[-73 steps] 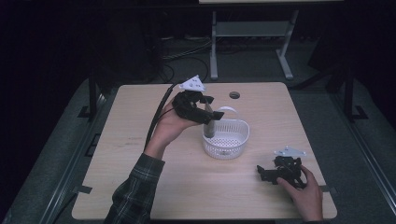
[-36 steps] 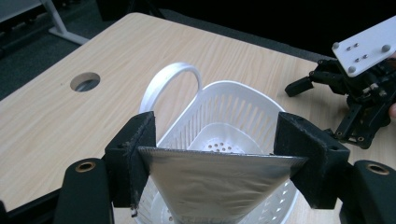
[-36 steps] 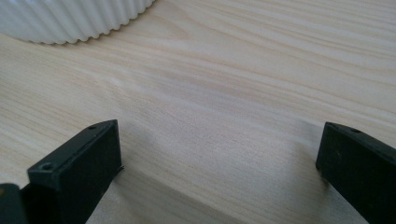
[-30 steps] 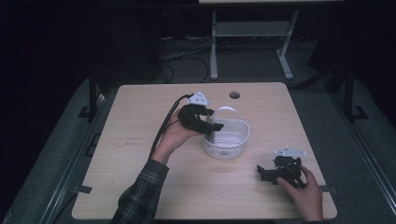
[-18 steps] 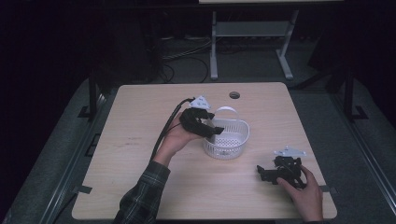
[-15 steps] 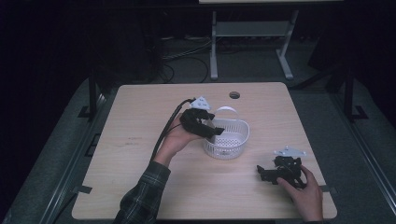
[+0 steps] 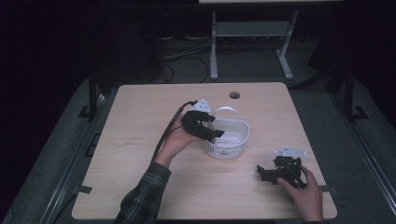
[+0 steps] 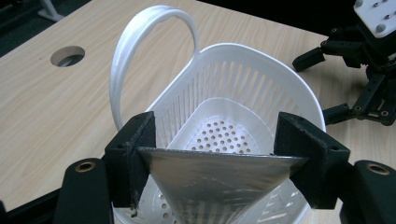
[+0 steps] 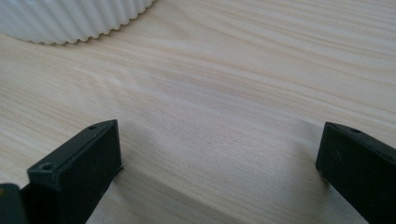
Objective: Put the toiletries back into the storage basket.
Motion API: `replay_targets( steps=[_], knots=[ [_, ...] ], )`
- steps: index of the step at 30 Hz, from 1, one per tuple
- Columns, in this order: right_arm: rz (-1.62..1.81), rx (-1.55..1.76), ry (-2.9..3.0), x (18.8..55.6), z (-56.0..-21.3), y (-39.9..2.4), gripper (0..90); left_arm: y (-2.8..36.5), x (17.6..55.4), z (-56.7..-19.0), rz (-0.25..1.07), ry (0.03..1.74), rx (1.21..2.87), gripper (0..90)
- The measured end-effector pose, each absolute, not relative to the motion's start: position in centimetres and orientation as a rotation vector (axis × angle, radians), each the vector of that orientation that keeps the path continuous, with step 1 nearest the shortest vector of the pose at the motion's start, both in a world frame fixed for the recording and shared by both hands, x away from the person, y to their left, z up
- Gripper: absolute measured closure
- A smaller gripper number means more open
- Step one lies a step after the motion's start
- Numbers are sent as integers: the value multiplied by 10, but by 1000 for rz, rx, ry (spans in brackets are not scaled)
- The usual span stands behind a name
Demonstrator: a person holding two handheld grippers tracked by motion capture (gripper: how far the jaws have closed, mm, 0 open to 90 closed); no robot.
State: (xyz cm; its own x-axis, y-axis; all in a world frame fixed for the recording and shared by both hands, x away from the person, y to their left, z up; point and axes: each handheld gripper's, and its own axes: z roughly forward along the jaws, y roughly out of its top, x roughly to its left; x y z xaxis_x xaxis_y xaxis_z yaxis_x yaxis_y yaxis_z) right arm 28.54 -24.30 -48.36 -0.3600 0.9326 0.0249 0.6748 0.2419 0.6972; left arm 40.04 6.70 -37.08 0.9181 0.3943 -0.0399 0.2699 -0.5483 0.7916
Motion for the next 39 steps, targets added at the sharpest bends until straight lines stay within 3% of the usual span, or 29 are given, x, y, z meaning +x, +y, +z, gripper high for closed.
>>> replay_targets(
  steps=[7, 13, 17, 39],
  knots=[
    [884, 1473, 2125, 285, -484, -243, 0, 69, 401, -371, 166, 471, 2175, 283],
    [886, 1469, 2125, 285, -484, -243, 0, 70, 399, -367, 158, 447, 2179, 166],
    [884, 1473, 2125, 285, -483, -243, 0, 73, 399, -365, 148, 448, 2178, 145],
    [885, 1470, 2125, 285, -483, -243, 0, 110, 390, -352, 238, 478, 2155, 131]
  ],
)
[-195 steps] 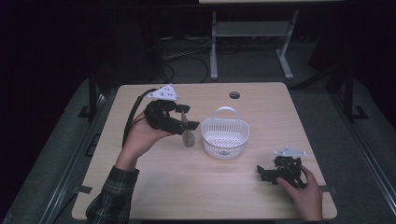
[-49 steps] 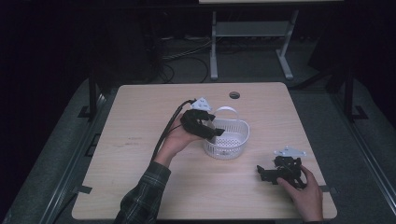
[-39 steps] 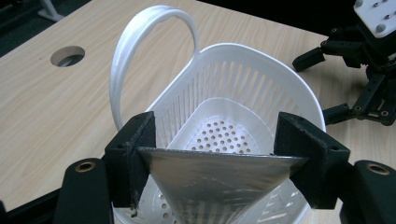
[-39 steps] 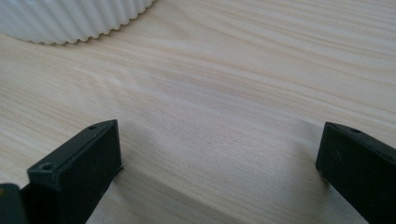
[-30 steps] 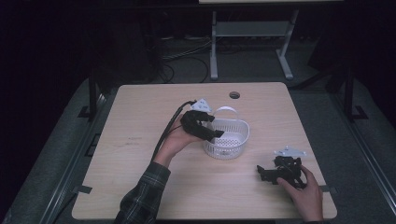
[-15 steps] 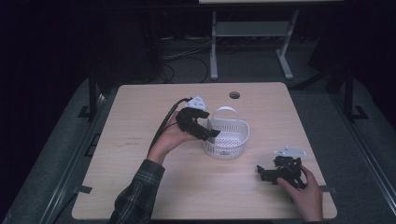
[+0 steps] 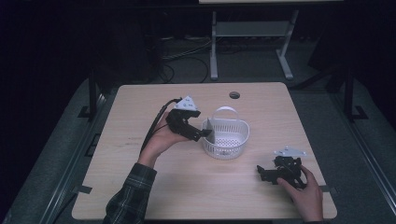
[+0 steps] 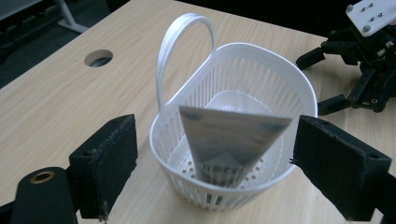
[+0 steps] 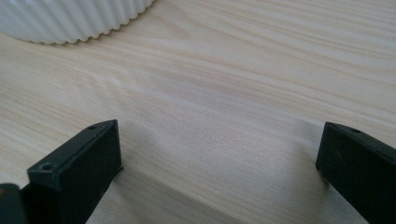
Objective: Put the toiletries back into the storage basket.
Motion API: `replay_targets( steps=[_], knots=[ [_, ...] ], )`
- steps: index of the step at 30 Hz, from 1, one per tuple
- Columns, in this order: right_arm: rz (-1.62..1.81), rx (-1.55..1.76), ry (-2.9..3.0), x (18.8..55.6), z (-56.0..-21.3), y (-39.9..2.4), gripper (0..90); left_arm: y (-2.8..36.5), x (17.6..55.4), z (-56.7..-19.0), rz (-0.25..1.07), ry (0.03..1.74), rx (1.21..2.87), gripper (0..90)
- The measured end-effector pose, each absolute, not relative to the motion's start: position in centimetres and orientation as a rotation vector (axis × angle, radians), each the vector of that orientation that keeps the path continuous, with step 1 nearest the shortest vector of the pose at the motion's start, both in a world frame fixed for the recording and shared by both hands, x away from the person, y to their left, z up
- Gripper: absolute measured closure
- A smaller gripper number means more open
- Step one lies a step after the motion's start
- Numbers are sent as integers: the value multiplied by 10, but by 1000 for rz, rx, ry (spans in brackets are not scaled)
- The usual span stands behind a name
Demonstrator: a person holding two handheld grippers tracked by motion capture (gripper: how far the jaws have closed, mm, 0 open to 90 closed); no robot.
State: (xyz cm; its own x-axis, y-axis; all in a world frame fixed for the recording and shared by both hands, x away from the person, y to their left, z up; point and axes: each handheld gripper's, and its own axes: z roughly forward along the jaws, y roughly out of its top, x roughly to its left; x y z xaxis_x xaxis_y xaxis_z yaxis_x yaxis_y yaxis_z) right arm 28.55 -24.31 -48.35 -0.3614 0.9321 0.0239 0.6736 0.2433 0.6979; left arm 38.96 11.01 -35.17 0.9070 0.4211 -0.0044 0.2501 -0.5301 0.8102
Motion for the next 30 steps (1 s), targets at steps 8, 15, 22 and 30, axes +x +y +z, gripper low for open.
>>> replay_targets(
  steps=[8, 15, 22, 30],
  knots=[
    [886, 1474, 2124, 285, -483, -243, 0, 134, 375, -354, 275, 498, 2149, 132],
    [884, 1473, 2124, 285, -483, -243, 0, 156, 364, -361, 298, 532, 2143, 132],
    [886, 1473, 2126, 285, -483, -243, 0, 177, 350, -373, 330, 572, 2154, 132],
    [884, 1473, 2125, 285, -484, -243, 0, 196, 336, -390, 374, 613, 2168, 133]
  ],
)
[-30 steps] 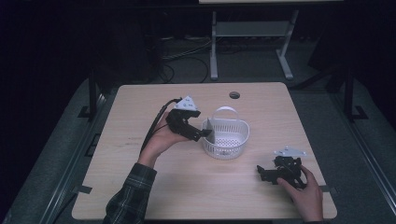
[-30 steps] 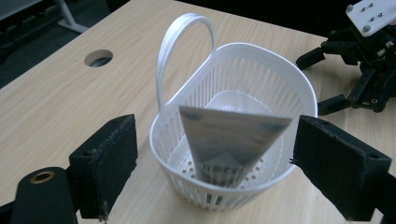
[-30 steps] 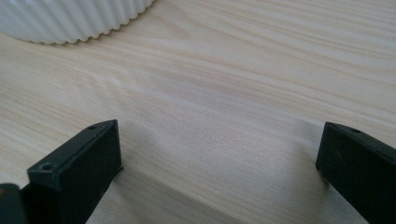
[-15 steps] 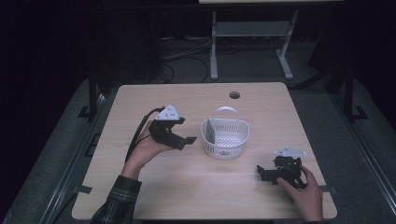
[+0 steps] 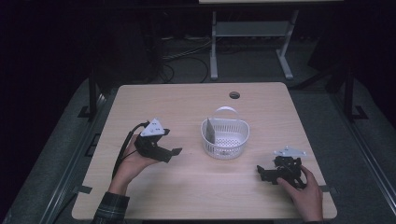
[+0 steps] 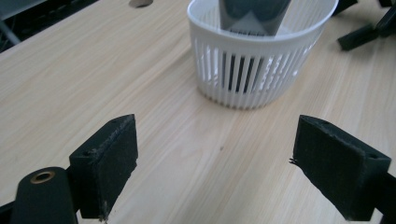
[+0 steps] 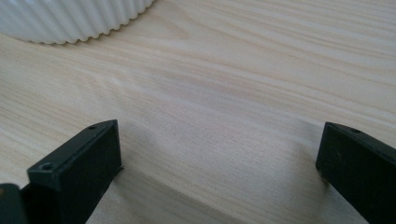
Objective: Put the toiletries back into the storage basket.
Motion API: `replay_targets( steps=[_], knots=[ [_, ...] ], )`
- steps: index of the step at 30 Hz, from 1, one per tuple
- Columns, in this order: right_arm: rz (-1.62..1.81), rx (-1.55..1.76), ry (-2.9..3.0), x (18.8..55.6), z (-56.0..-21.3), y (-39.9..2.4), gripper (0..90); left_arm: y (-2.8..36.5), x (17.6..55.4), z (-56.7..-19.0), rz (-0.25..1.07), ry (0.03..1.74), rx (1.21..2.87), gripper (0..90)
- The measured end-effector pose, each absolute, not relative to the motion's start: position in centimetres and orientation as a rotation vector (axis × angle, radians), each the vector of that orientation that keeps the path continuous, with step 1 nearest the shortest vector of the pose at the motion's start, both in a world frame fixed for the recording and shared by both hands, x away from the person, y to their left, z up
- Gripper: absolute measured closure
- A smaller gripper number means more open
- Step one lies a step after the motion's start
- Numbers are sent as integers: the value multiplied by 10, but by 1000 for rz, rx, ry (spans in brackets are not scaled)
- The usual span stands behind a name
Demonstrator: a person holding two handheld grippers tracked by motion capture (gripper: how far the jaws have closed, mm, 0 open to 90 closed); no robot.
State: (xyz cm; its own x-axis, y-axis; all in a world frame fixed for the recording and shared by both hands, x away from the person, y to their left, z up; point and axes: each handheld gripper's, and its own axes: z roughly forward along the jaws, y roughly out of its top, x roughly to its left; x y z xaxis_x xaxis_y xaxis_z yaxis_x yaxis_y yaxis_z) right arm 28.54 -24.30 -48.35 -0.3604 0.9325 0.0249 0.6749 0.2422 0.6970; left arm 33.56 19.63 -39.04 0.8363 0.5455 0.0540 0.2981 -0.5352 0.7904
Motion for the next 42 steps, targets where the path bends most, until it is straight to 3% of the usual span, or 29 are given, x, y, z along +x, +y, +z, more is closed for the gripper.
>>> replay_targets(
  steps=[30, 42],
  knots=[
    [886, 1476, 2123, 285, -484, -243, 0, 259, 292, -457, 420, 850, 2214, 136],
    [885, 1475, 2123, 285, -484, -243, 0, 266, 288, -471, 431, 880, 2240, 132]
  ],
)
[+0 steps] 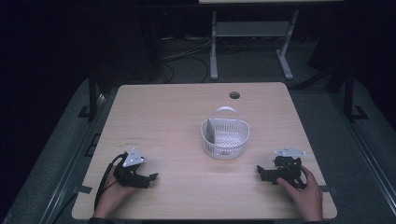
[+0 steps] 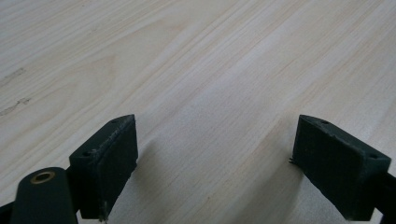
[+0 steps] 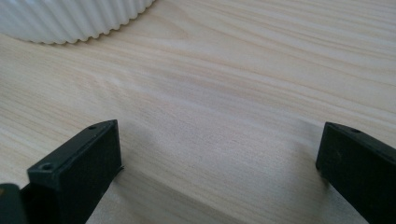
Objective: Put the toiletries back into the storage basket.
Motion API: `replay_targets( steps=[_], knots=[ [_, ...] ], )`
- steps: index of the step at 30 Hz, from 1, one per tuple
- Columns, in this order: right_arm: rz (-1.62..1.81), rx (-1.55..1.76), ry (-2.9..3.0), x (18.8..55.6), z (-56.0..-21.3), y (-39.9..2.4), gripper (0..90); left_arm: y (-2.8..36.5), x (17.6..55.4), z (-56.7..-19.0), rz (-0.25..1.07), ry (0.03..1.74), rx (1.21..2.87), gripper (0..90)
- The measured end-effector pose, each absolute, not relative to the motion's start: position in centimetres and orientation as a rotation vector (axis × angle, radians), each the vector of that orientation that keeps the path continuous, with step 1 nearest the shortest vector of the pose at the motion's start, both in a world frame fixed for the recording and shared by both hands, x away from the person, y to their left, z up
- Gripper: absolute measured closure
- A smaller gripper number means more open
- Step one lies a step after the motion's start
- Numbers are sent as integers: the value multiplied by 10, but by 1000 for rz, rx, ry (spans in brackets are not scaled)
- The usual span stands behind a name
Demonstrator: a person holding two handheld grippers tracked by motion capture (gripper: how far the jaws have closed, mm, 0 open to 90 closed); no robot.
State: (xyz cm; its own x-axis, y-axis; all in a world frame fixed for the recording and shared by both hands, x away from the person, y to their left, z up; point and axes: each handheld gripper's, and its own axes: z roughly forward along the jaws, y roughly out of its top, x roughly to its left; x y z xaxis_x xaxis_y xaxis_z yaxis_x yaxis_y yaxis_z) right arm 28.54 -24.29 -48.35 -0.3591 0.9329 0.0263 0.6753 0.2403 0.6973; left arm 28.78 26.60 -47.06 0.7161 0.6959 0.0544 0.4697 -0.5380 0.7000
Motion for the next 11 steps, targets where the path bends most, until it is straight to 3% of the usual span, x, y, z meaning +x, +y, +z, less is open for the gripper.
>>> replay_targets(
  steps=[11],
  knots=[
    [886, 1474, 2123, 285, -484, -243, 0, 270, 288, -475, 394, 896, 2191, 129]
  ],
)
